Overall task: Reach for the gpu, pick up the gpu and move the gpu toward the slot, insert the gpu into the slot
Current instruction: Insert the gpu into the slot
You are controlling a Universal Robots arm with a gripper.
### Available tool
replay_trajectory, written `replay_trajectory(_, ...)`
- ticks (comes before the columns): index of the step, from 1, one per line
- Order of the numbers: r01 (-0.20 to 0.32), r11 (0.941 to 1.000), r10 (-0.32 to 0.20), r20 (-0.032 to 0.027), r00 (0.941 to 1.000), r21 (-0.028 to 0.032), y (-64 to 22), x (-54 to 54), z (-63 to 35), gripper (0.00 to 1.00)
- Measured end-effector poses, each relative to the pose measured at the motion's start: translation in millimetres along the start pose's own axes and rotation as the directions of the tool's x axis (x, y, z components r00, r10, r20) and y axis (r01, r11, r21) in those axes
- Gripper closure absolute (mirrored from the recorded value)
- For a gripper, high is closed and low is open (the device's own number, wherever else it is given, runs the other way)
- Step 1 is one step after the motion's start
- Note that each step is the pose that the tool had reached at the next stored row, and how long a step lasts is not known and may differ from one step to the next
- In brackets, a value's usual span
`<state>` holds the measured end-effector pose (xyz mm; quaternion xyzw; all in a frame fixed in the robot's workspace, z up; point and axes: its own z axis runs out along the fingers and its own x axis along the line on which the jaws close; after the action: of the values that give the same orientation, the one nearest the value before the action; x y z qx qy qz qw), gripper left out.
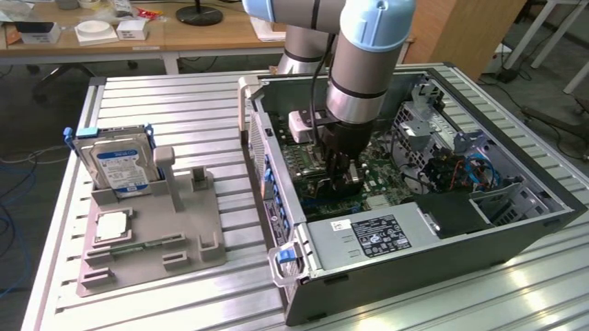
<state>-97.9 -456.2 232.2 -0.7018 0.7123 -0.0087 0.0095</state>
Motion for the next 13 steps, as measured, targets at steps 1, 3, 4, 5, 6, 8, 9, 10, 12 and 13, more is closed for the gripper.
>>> replay_trajectory(1, 0.000, 1.0000, 0.000, 0.0000, 1.0000, 0.0000, 0.0, 0.0, 0.0, 0.74)
replay_trajectory(3, 0.000, 1.0000, 0.000, 0.0001, 1.0000, 0.0000, 0.0, 0.0, 0.0, 0.74)
replay_trajectory(4, 0.000, 1.0000, 0.000, 0.0001, 1.0000, 0.0000, 0.0, 0.0, 0.0, 0.74)
replay_trajectory(5, 0.000, 1.0000, 0.000, 0.0001, 1.0000, 0.0000, 0.0, 0.0, 0.0, 0.74)
replay_trajectory(6, 0.000, 1.0000, 0.000, 0.0002, 1.0000, -0.0002, 0.0, 0.0, 0.0, 0.74)
replay_trajectory(8, -0.001, 1.0000, 0.001, 0.0032, 1.0000, -0.0005, 0.4, -0.3, 0.6, 0.74)
replay_trajectory(9, -0.001, 1.0000, 0.001, 0.0026, 1.0000, 0.0006, 0.3, -0.3, 0.2, 0.73)
replay_trajectory(10, -0.001, 1.0000, 0.001, 0.0019, 1.0000, 0.0007, 0.2, -0.2, -1.1, 0.73)
replay_trajectory(12, 0.000, 1.0000, 0.000, 0.0008, 1.0000, 0.0001, -0.1, -0.1, -4.8, 0.67)
replay_trajectory(13, 0.000, 1.0000, 0.000, 0.0007, 1.0000, 0.0000, -0.1, 0.0, -6.9, 0.67)
